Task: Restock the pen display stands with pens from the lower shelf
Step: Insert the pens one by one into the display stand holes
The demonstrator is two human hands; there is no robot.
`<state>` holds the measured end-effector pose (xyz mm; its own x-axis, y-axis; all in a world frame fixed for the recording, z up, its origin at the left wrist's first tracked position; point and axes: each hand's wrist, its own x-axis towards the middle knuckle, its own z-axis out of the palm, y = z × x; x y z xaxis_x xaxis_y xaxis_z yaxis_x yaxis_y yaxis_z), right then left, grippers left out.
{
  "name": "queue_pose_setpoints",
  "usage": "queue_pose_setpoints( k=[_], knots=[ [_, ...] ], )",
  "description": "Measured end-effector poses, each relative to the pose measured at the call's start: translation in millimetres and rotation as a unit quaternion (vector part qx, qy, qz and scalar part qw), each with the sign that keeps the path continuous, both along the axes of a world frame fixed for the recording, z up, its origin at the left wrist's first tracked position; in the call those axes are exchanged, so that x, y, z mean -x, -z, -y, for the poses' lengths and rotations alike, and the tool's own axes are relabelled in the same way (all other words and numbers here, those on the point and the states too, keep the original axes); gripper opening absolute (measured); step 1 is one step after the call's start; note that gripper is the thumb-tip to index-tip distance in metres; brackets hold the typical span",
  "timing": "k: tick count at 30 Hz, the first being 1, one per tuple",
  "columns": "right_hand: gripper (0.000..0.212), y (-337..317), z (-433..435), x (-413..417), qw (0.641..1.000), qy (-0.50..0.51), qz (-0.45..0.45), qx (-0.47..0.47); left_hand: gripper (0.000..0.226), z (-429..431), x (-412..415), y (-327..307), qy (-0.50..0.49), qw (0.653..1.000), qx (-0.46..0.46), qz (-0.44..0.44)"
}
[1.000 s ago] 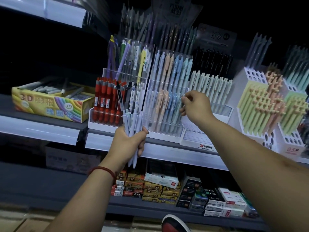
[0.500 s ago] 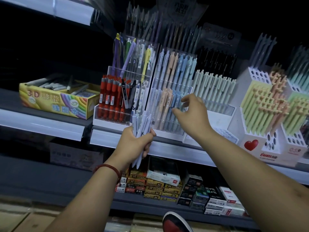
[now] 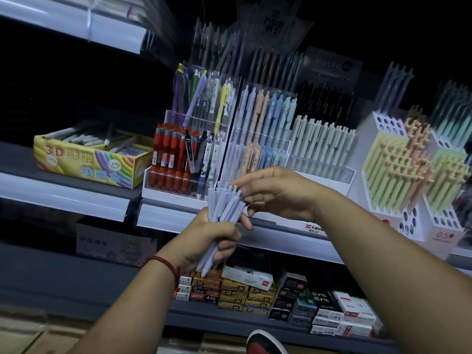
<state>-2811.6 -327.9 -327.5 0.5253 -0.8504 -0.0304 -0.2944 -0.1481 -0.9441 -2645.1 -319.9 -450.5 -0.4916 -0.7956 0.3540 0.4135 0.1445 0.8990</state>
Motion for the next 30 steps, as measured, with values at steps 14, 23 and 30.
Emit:
queue_pose_setpoints(
  k=[14, 23, 30],
  knots=[
    [0.015, -40.8, 27.3, 35.5, 0.875, 0.376, 0.137, 0.272, 0.016, 7.7, -0.2, 13.0, -0.081, 0.996, -0.027, 0.023],
    [0.015, -26.6, 43.1, 54.5, 0.835, 0.41, -0.053, 0.363, 0.016, 15.8, -1.7, 15.5, -0.104, 0.994, -0.04, -0.017],
    [0.012, -9.1, 49.2, 49.3, 0.86, 0.374, -0.105, 0.33, 0.017, 19.3, -1.0, 19.4, -0.098, 0.994, -0.04, -0.014]
  ],
)
